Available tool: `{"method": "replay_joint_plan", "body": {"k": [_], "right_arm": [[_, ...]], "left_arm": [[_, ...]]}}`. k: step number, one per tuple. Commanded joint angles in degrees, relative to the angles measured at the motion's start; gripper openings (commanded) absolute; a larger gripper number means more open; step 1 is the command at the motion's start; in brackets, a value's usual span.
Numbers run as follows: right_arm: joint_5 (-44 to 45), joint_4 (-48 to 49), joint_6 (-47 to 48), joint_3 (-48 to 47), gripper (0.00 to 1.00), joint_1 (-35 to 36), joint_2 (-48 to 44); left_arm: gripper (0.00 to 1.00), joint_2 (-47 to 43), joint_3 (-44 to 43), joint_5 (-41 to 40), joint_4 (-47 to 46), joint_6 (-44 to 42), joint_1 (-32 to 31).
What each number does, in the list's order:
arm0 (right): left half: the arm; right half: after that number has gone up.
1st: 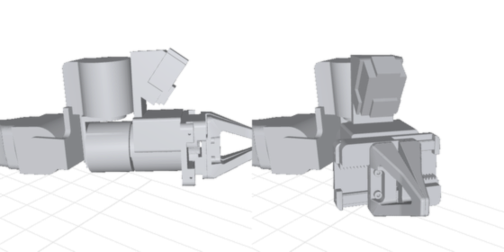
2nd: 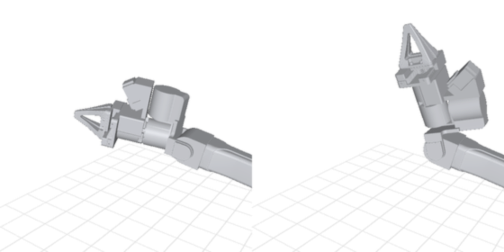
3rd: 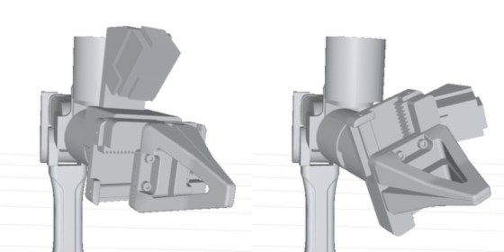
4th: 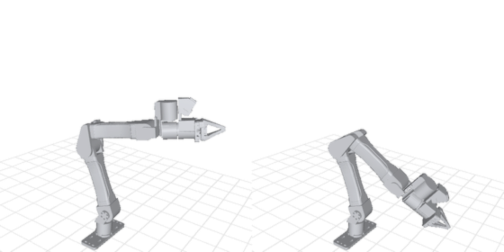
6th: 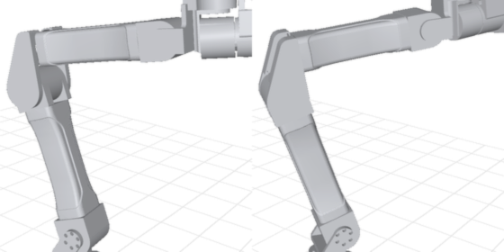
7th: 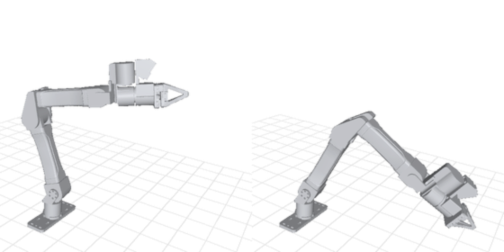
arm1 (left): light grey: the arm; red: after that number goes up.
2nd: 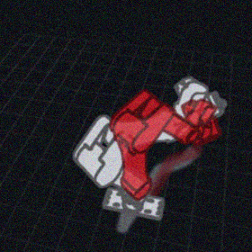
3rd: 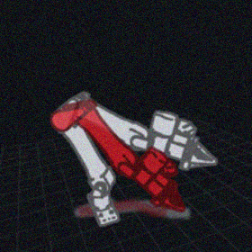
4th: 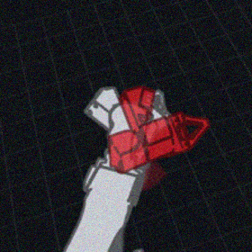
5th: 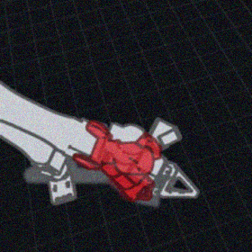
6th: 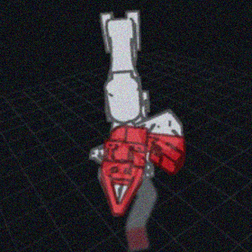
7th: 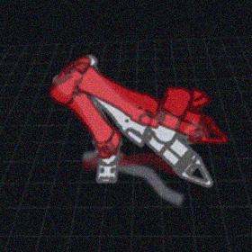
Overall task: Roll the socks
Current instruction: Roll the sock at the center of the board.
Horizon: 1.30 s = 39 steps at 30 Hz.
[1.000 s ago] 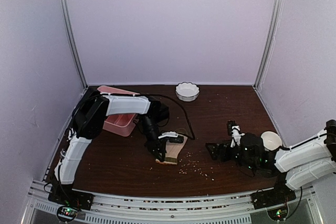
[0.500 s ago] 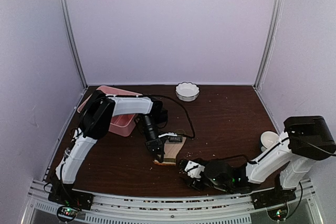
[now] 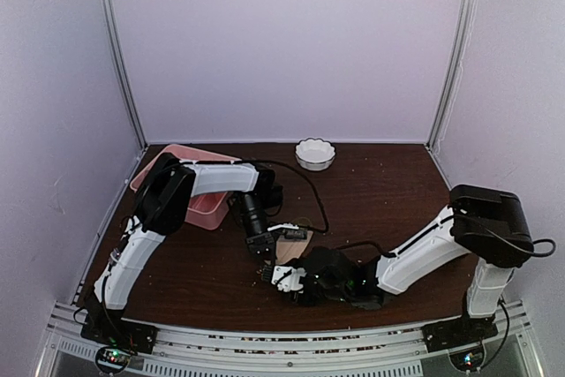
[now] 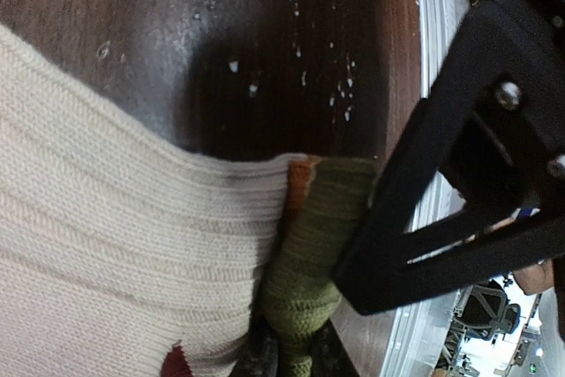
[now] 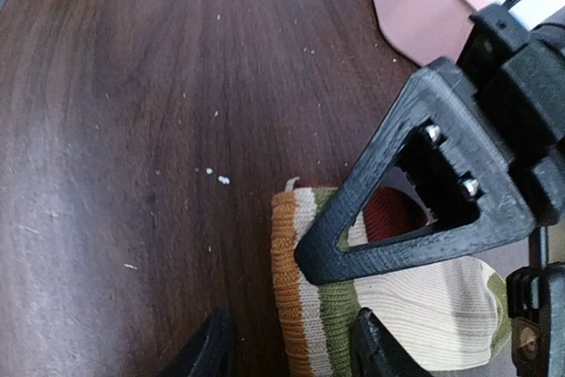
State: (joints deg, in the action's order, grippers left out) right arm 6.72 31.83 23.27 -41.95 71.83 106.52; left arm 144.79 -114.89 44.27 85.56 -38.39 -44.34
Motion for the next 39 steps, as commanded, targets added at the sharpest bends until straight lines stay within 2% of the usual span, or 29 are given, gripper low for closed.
{"method": "replay_joint_plan", "body": {"k": [1,7,10,12,15,18,22,24,27,30,35,39], "right_arm": [[-2.74,-5.44,3.14,-2.22,0.44,-1.69,2.29],[-2.79,-7.67,3.03,-2.81,0.37,-3.34,3.18],[-4.32,-10.08,1.61,-3.04,0.22,-4.05,3.3],[-5.33,-10.59,0.14,-2.27,0.09,-4.3,2.96],[-6.59,-10.32,-2.55,-0.43,0.0,-4.57,2.36],[-8.19,-10.92,-6.61,0.32,0.0,-5.23,2.38],[-13.44,-11.36,-14.06,1.09,0.0,-6.99,2.64],[-17.01,-11.19,-18.13,1.52,0.0,-8.11,2.77],[-19.93,-12.56,-23.4,1.17,0.0,-9.13,3.24],[-22.55,-13.0,-27.41,1.3,0.0,-9.88,4.04],[-25.65,-13.67,-32.49,1.49,0.0,-11.62,6.62],[-28.84,-12.85,-37.06,1.59,0.0,-13.65,8.91]], "left_arm": [[0.15,3.9,0.34,-7.01,-1.47,-0.67,-0.23],[0.16,4.75,-1.14,-7.05,0.2,-1.67,-0.22],[0.19,4.57,-1.53,-6.92,0.79,-2.59,-0.09],[0.24,2.94,-0.3,-6.32,-0.86,-2.47,0.3],[0.4,-1.24,2.32,-4.91,-4.42,-2.36,0.94],[0.58,-7.58,6.32,-4.33,-9.7,-2.07,1.39],[0.65,-17.56,15.17,-5.94,-20.24,-1.43,1.99],[0.65,-22.72,20.44,-6.28,-26.42,-2.55,2.3],[0.68,-27.85,26.77,-5.14,-30.06,-6.12,2.25],[0.69,-30.1,30.76,-4.08,-32.72,-8.48,2.23],[0.68,-34.3,36.96,-2.3,-39.73,-7.55,2.24],[0.66,-35.18,38.75,-1.21,-41.82,-7.45,1.57]]}}
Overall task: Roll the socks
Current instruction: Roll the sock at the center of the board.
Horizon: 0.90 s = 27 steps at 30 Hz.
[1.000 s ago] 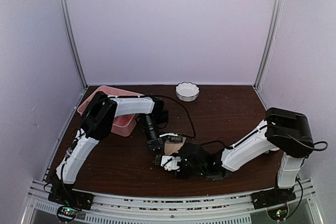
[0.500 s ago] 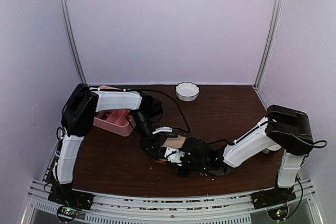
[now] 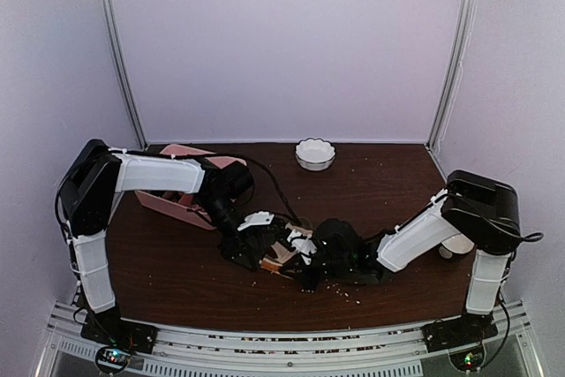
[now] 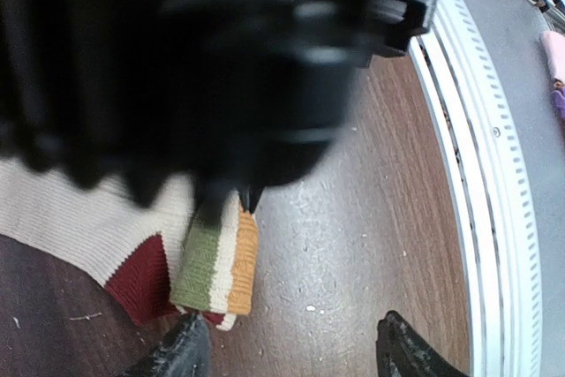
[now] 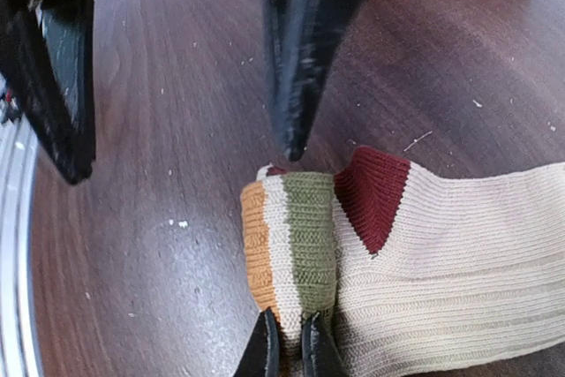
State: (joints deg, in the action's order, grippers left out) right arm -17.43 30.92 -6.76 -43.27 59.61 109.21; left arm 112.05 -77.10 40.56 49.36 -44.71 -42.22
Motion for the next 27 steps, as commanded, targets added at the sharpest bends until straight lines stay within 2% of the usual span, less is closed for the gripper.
{"method": "replay_joint_plan", "body": {"k": [1,12,21,27], "right_arm": [[-6.0,-10.87,-8.08,3.2,0.0,-1.98,6.72],[-12.87,-8.55,-11.86,3.71,0.0,-5.05,11.3],[-14.66,-5.98,-12.64,4.93,0.0,-5.69,10.88],[-15.49,-2.95,-14.88,5.35,0.0,-5.89,11.59]], "left_arm": [[0.66,-2.21,1.18,2.32,-5.92,-1.26,-0.8],[0.6,1.87,0.39,-2.29,-9.85,-1.3,-2.49],[0.4,6.86,-2.87,-5.15,-7.7,-0.53,-2.52],[0.15,9.36,-4.79,-6.08,-5.75,0.47,-2.52]]}}
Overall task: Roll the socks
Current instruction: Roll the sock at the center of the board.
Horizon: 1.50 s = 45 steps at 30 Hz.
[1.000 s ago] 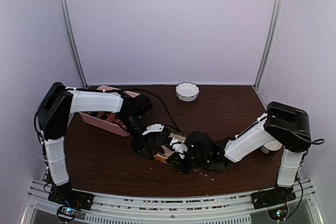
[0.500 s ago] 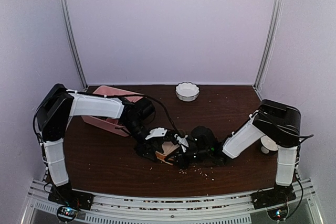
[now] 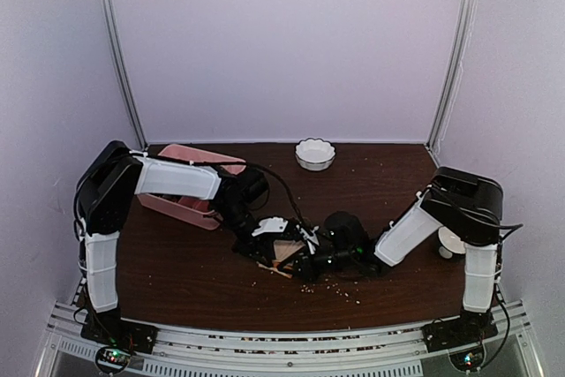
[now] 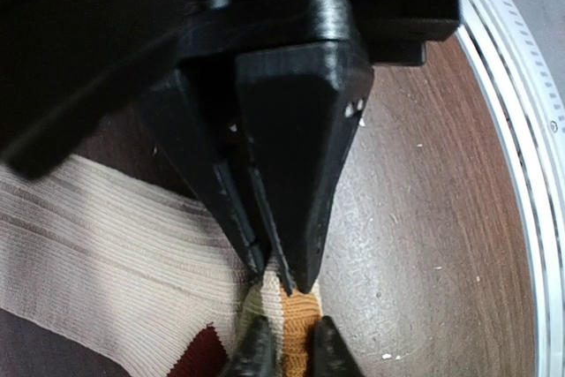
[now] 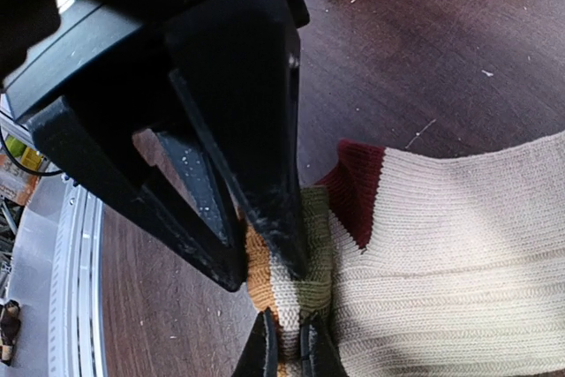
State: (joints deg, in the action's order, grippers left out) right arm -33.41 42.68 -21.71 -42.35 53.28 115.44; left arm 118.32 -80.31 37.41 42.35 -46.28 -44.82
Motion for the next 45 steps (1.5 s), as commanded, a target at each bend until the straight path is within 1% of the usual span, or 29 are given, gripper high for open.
{"method": "replay_joint_plan", "body": {"k": [1,2,6,8,11,16,17,18,19,20,22,24,26,28,31,33,34,35,36,37,38,39,40,42,43,44,45], "right_arm": [[0.78,-13.65,-0.69,4.86,0.02,0.5,5.21],[0.94,-12.46,-1.54,5.35,0.06,0.36,5.05],[3.23,-5.34,-6.09,8.37,0.15,0.18,3.52],[4.42,1.4,-10.25,10.81,0.21,0.17,3.35],[4.75,13.98,-17.02,13.77,0.31,0.19,4.85],[4.77,25.58,-23.94,15.05,0.47,0.31,8.0],[5.13,26.82,-24.48,15.51,0.54,0.32,8.05],[5.86,27.86,-24.77,16.17,0.93,0.25,7.86],[7.01,28.04,-24.73,17.08,0.99,0.22,7.39],[8.35,27.51,-24.26,18.02,1.0,0.17,6.58],[11.97,22.86,-22.76,20.08,1.0,-0.21,4.0],[16.7,15.75,-20.05,21.76,1.0,-0.37,-0.09],[23.55,8.62,-17.29,24.18,1.0,-0.29,-5.97],[31.45,0.46,-14.94,25.36,1.0,0.02,-12.87],[46.39,-11.17,-11.64,25.09,1.0,2.31,-24.43],[61.74,-22.7,-13.53,22.27,1.0,4.42,-33.24],[66.34,-26.26,-14.67,21.16,1.0,4.99,-36.52],[69.0,-27.13,-14.98,20.98,1.0,5.07,-38.85],[70.92,-27.22,-16.07,21.08,1.0,5.16,-40.9],[71.06,-26.74,-16.55,21.45,1.0,5.09,-42.58],[67.85,-24.32,-13.06,22.21,1.0,4.96,-44.13],[63.43,-16.84,-7.72,23.88,1.0,5.0,-45.2],[60.17,-13.32,-3.19,25.06,1.0,5.18,-45.66],[58.79,-11.79,4.28,24.98,1.0,6.95,-44.47],[60.05,-12.26,8.46,24.04,1.0,9.08,-43.14],[60.63,-12.48,12.69,22.83,1.0,12.65,-41.3],[58.98,-11.71,16.99,22.35,1.0,14.91,-39.49]], "left_arm": [[0.13,3.71,-2.02,-3.07,1.74,2.49,0.12],[0.12,4.52,-2.95,-2.84,2.98,2.63,0.16],[0.08,8.09,-7.21,-2.05,8.38,3.74,0.58],[0.07,8.48,-7.83,-1.17,9.36,3.97,1.03],[0.06,9.46,-9.47,-0.45,11.49,3.85,1.59],[0.06,10.66,-9.44,-2.43,12.11,3.84,1.67],[0.07,10.82,-9.49,-2.57,12.17,4.19,1.6],[0.07,10.91,-9.57,-2.54,12.41,4.38,1.59],[0.07,11.14,-9.78,-2.56,12.72,4.55,1.59],[0.07,11.45,-10.09,-2.65,13.13,4.77,1.65],[0.07,12.4,-10.86,-2.8,14.37,4.7,1.64],[0.07,13.28,-11.42,-3.26,15.28,4.75,1.63],[0.07,13.92,-12.18,-3.11,16.24,5.24,1.66],[0.07,14.87,-13.45,-2.53,17.77,5.59,1.7],[0.08,17.89,-17.46,-0.55,22.45,5.77,1.82],[0.09,20.81,-20.78,1.32,26.53,5.7,2.17],[0.09,22.34,-22.67,2.74,28.95,5.49,2.5],[0.09,23.9,-24.76,4.23,31.3,5.35,2.91],[0.09,25.09,-26.42,5.41,33.2,5.33,3.26],[0.09,26.16,-27.57,6.5,34.65,5.47,3.63],[0.09,26.73,-28.43,7.25,35.7,5.52,3.9],[0.09,27.07,-28.91,7.69,36.35,5.59,4.09],[0.09,27.06,-28.94,7.57,36.34,5.78,4.08],[0.09,26.89,-28.59,6.54,35.72,6.71,4.12],[0.09,26.88,-28.62,5.88,35.5,7.18,4.12],[0.09,26.87,-28.71,5.25,35.26,7.79,4.12],[0.09,26.87,-28.82,4.55,35.04,8.39,4.08]]}}
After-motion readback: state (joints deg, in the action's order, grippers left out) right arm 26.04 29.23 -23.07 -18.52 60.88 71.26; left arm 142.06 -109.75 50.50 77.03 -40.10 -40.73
